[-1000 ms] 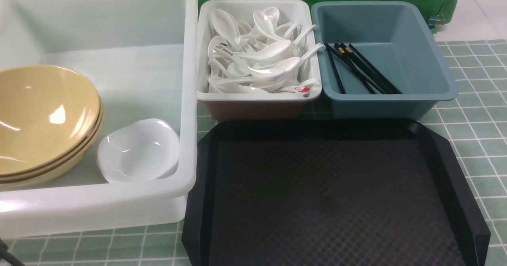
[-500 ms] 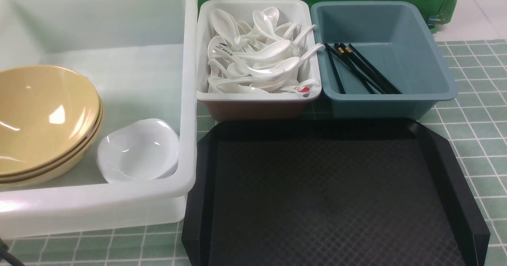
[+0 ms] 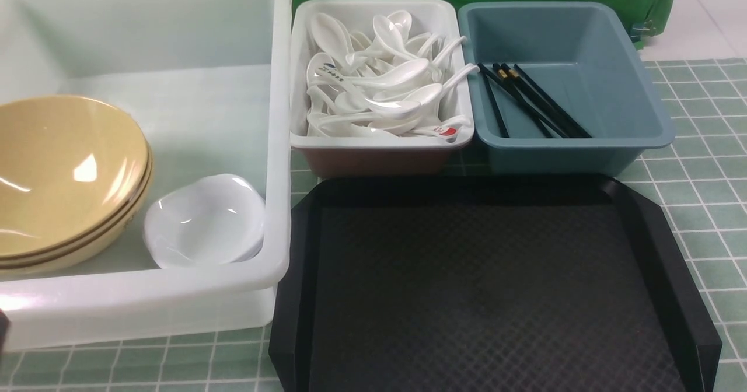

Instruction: On blue table put chopsticks spoon bowls plates into blue grey white boxes.

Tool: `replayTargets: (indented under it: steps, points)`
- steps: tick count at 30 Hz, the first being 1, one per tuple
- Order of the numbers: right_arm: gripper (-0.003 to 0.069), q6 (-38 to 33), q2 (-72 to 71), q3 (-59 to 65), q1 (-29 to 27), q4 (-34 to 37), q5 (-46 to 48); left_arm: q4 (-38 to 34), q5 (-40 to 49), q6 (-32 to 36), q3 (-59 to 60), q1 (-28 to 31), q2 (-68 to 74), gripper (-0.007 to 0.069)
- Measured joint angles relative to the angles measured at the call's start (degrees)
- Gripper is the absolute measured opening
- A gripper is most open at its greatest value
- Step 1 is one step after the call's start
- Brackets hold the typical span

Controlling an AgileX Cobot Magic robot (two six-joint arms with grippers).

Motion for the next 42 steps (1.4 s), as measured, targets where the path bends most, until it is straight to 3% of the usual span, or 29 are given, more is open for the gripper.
replayTargets:
  steps: [5,19,42]
  points:
    - [0.0044,0.0,-0.1,0.0,0.0,0.0,0.1,-1.8,-3.0,-0.6,7.3,-0.4,-0.2,0.0001]
    - [0.0047,0.0,-0.1,0.0,0.0,0.0,0.1,-7.9,-3.6,10.0,7.5,-1.2,-0.3,0.0001]
    - [0.005,0.0,-0.1,0.0,0.0,0.0,0.1,-8.3,-3.7,11.0,7.5,-1.2,-0.3,0.0001]
